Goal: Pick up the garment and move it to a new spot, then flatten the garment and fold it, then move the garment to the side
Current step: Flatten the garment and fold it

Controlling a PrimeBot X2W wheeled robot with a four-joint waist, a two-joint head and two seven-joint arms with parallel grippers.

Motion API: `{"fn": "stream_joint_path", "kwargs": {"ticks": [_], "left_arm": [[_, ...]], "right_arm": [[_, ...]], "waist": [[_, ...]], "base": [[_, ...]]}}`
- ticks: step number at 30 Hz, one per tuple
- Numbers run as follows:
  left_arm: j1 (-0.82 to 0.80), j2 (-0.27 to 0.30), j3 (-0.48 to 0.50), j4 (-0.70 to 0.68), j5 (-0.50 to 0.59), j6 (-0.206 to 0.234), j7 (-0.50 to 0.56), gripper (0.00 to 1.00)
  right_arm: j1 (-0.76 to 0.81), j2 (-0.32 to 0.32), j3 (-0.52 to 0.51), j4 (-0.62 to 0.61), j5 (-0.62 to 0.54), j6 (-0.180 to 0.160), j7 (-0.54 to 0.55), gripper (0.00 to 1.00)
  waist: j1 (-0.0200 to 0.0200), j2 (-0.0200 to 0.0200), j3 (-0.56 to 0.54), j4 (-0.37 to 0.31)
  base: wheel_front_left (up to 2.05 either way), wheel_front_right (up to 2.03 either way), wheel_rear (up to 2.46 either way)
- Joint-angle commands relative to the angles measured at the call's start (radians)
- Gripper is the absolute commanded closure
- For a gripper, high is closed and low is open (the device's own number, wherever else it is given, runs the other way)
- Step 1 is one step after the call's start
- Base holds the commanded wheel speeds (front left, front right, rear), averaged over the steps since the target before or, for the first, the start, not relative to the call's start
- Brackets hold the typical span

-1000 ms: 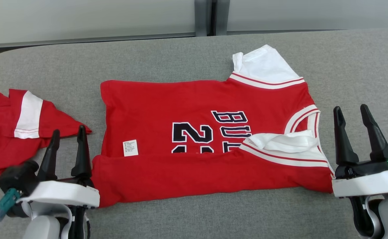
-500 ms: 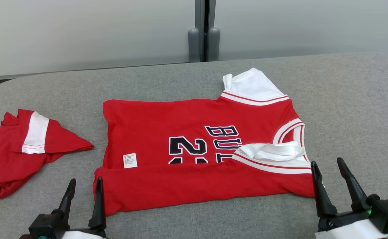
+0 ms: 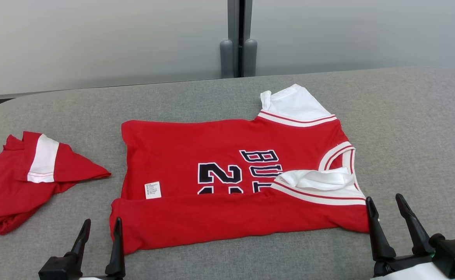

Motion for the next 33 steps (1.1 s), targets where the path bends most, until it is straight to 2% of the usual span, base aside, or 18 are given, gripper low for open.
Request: {"fn": "stream_joint_path", "kwargs": {"ticks": [1, 6, 14, 19, 20, 21, 22, 23, 24, 33], "left_arm": [[-0.01, 0.006, 0.0, 0.005, 0.001, -0.006, -0.004, 0.0], [-0.052, -0.002, -0.019, 0.072, -0.021, -0.023, 0.053, 0.0], [-0.093, -0.044, -0.014, 0.215, -0.133, -0.068, 0.144, 0.0], [-0.113, -0.05, -0.015, 0.275, -0.186, -0.096, 0.192, 0.0], [-0.116, -0.052, -0.012, 0.281, -0.201, -0.102, 0.197, 0.19], [-0.119, -0.052, -0.013, 0.286, -0.207, -0.108, 0.202, 0.5], [-0.122, -0.047, -0.02, 0.29, -0.205, -0.114, 0.205, 0.81], [-0.123, -0.044, -0.021, 0.291, -0.206, -0.118, 0.203, 1.0], [-0.125, -0.044, -0.018, 0.291, -0.214, -0.12, 0.197, 1.0], [-0.108, -0.002, -0.005, 0.255, -0.237, -0.143, 0.173, 1.0]], "right_arm": [[-0.003, -0.004, -0.004, 0.003, 0.002, 0.0, 0.0, 0.0], [-0.04, -0.01, -0.011, 0.055, 0.009, 0.0, 0.015, 0.0], [-0.106, -0.023, -0.012, 0.3, 0.052, 0.0, 0.026, 0.0], [-0.159, -0.014, 0.01, 0.431, 0.095, 0.0, 0.018, 0.0], [-0.169, -0.007, 0.017, 0.452, 0.109, 0.0, 0.019, 0.0], [-0.177, -0.005, 0.027, 0.473, 0.118, 0.0, 0.027, 0.0], [-0.189, -0.001, 0.038, 0.485, 0.134, 0.0, 0.024, 0.37], [-0.199, 0.0, 0.046, 0.497, 0.142, 0.0, 0.021, 0.84], [-0.205, 0.0, 0.055, 0.504, 0.15, 0.0, 0.016, 1.0], [-0.2, -0.023, 0.098, 0.499, 0.209, 0.0, -0.011, 1.0]], "waist": [[0.0, -0.0001, 0.002, 0.001], [0.0, -0.0001, 0.024, 0.005], [0.0, -0.0001, 0.058, 0.012], [0.0, -0.0001, 0.067, 0.019], [0.0, -0.0001, 0.068, 0.019], [0.0, -0.0001, 0.07, 0.019], [0.0, -0.0001, 0.071, 0.018], [0.0, -0.0001, 0.072, 0.018], [0.0, -0.0001, 0.072, 0.019], [0.0, -0.0001, 0.052, 0.024]], "base": [[0.0, 0.0, 0.0], [0.0, 0.0, 0.0], [0.0, 0.0, 0.0], [0.0, 0.0, 0.0], [0.0, 0.0, 0.0], [0.0, 0.0, 0.0], [0.0, 0.0, 0.0], [0.0, 0.0, 0.0], [0.0, 0.0, 0.0], [0.0, 0.0, 0.0]]}}
